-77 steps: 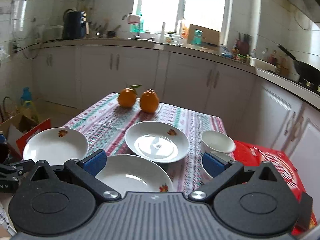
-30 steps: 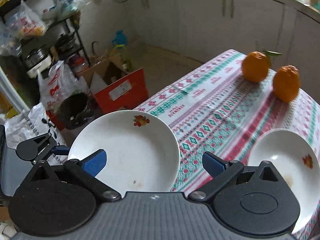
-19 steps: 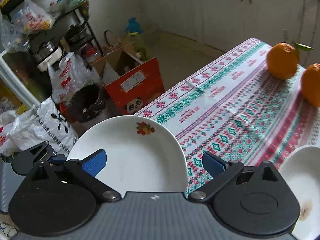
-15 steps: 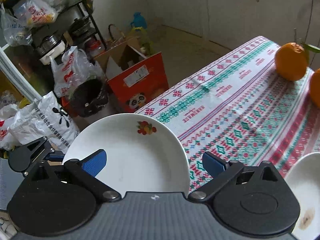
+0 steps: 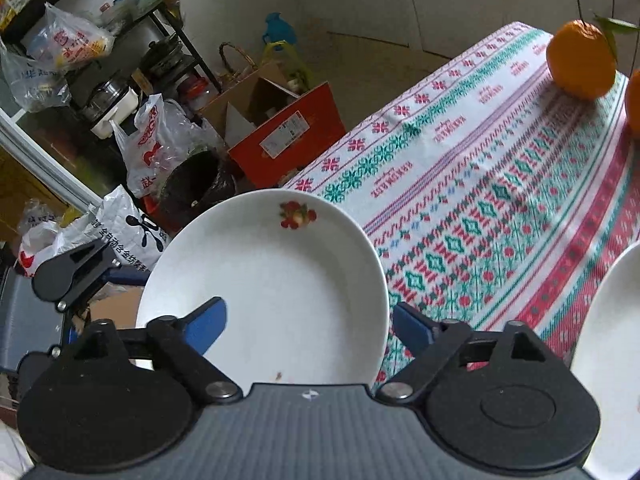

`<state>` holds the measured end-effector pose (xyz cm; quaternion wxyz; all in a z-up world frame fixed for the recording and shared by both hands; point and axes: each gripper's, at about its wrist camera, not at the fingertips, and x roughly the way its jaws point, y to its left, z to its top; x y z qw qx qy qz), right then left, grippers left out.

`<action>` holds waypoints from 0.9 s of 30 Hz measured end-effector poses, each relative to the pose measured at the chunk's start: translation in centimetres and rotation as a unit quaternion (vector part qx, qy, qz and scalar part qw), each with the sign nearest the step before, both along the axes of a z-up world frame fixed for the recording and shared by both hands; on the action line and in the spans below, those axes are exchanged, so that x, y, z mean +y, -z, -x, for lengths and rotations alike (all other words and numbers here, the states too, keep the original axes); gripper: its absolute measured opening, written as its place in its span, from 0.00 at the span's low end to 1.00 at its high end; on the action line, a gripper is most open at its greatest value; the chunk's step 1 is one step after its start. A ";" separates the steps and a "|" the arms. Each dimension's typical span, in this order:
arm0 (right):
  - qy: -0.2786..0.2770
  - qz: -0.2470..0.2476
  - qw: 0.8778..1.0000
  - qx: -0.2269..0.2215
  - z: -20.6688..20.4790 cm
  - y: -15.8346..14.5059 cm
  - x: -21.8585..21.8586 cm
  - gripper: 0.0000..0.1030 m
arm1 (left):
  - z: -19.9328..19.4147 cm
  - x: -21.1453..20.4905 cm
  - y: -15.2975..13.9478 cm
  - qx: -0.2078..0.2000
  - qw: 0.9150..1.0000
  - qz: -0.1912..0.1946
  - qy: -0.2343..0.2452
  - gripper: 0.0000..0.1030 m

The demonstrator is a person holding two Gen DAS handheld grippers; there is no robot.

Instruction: Organize plates and bowls

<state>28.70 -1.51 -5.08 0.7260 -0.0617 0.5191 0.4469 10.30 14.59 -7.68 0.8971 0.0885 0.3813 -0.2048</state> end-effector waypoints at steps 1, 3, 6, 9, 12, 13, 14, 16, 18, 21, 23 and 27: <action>0.002 -0.003 1.000 0.002 0.0 0.0 -0.1 0.86 | -0.1 0.1 -0.1 0.001 1.000 -0.001 0.004 0.99; 0.006 -0.009 1.000 0.006 0.0 -0.1 -0.4 0.84 | -0.4 0.2 -0.1 0.003 1.000 -0.003 0.015 0.99; 0.010 -0.014 1.000 0.013 -0.2 0.0 -0.4 0.79 | -0.6 0.3 -0.3 0.002 0.999 -0.010 0.031 0.99; 0.013 -0.016 1.000 0.018 -0.3 0.2 -0.5 0.77 | -0.9 0.4 -0.4 0.007 0.999 -0.012 0.046 0.98; 0.016 -0.021 0.999 0.025 -0.4 0.2 -0.6 0.77 | -1.3 0.4 -0.5 0.015 0.998 -0.014 0.055 0.98; 0.018 -0.023 0.999 0.027 -0.4 0.2 -0.7 0.77 | -1.4 0.4 -0.5 0.017 0.998 -0.015 0.057 0.98; 0.019 -0.025 0.999 0.029 -0.5 0.2 -0.8 0.77 | -1.5 0.4 -0.5 0.019 0.998 -0.016 0.059 0.98; 0.023 -0.030 0.999 0.036 -0.6 0.2 -0.9 0.77 | -1.6 0.4 -0.6 0.023 0.998 -0.018 0.062 0.98; 0.025 -0.032 0.998 0.040 -0.7 0.2 -1.0 0.77 | -1.7 0.4 -0.6 0.027 0.997 -0.020 0.064 0.98; 0.026 -0.030 0.998 0.041 -0.6 0.2 -0.9 0.77 | -1.9 0.3 -0.6 0.029 0.997 -0.025 0.066 0.98; 0.026 -0.028 0.998 0.039 -0.7 0.1 -0.9 0.77 | -2.0 0.2 -0.6 0.030 0.997 -0.027 0.068 0.98; 0.033 -0.026 0.998 0.036 -0.9 0.1 -1.0 0.78 | -2.5 0.3 -0.8 0.029 0.997 -0.023 0.069 0.98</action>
